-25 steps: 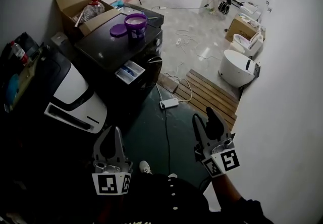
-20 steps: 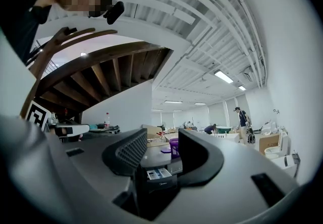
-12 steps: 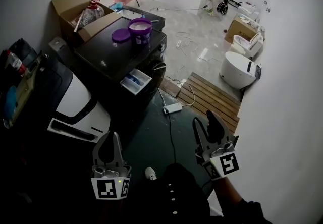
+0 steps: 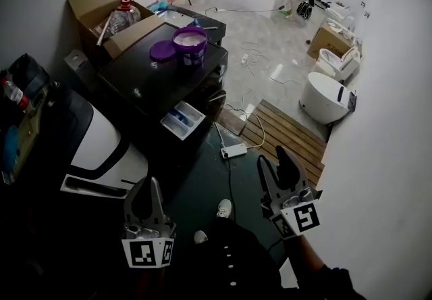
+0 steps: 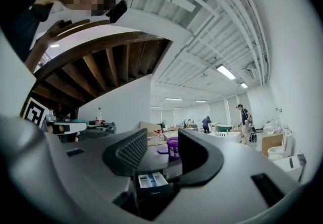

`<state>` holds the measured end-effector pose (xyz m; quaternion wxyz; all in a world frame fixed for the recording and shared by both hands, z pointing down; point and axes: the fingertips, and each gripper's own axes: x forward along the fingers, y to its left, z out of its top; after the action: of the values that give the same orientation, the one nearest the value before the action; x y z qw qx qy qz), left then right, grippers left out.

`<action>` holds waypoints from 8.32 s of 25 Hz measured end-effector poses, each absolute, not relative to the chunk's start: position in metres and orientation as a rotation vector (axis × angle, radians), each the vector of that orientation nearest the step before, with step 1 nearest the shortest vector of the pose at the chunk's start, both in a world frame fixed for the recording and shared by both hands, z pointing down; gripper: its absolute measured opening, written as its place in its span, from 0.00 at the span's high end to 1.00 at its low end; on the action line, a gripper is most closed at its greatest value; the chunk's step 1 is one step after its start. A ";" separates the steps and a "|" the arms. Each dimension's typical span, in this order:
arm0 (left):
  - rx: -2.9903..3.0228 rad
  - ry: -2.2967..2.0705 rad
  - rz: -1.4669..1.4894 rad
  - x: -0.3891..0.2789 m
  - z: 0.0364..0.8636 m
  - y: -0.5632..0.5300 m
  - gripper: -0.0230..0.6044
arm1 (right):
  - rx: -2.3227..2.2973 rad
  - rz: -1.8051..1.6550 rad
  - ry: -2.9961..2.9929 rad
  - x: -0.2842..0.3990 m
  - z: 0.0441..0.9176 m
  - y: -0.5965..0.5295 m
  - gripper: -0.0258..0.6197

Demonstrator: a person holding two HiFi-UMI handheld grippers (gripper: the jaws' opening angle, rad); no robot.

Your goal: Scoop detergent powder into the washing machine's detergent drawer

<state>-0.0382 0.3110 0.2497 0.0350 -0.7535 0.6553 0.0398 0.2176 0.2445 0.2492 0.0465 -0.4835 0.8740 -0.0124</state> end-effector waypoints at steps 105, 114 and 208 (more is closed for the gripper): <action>-2.326 2.302 -0.163 -0.145 0.336 -0.107 0.94 | -1.121 -1.305 2.566 0.010 0.412 -0.254 0.91; -2.319 2.313 -0.157 -0.148 0.338 -0.105 0.94 | -1.007 -0.576 3.348 0.003 0.403 -0.277 0.91; -2.361 2.104 -0.011 -0.144 0.293 -0.054 0.94 | -0.553 -1.643 2.579 0.019 0.355 -0.115 0.91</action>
<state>-0.1436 -0.0541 0.2926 -0.0107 -0.7465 0.6653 -0.0034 0.0191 -0.1152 0.3553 0.0173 -0.1779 0.8298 -0.5286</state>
